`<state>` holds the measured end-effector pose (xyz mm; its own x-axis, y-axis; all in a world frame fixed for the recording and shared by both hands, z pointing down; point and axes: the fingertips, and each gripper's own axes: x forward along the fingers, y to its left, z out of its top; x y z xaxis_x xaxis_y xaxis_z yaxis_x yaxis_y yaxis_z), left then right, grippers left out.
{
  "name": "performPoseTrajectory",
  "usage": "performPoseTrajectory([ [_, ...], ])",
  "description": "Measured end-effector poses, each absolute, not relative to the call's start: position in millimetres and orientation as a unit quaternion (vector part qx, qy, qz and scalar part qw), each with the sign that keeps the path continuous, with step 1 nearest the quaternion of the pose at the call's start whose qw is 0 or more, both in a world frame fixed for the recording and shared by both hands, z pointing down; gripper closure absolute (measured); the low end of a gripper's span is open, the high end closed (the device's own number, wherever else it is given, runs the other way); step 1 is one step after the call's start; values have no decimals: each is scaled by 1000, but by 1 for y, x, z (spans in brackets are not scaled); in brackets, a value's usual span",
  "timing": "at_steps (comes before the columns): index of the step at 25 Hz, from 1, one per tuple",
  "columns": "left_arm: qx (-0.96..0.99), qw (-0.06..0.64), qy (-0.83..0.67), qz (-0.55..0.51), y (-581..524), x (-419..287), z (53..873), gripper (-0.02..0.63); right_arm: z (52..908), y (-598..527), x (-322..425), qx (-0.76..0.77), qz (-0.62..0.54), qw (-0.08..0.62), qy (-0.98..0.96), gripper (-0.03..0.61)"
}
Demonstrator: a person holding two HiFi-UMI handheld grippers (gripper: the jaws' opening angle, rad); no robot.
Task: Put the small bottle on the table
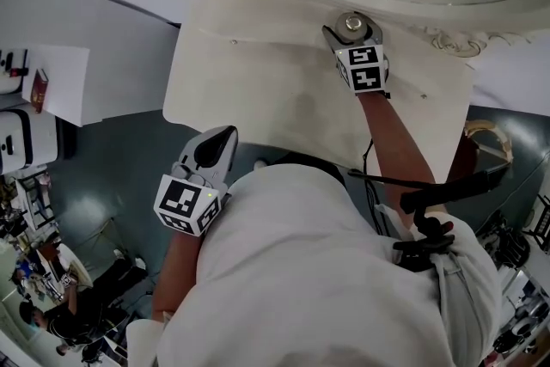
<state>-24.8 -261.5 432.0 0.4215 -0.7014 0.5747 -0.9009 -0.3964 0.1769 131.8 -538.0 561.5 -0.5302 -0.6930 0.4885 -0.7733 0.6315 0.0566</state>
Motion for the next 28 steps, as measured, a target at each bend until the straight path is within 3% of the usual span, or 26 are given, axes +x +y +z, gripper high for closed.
performPoseTrajectory([
  [28, 817, 245, -487, 190, -257, -47, 437, 611, 578, -551, 135, 476, 117, 298, -819, 227],
])
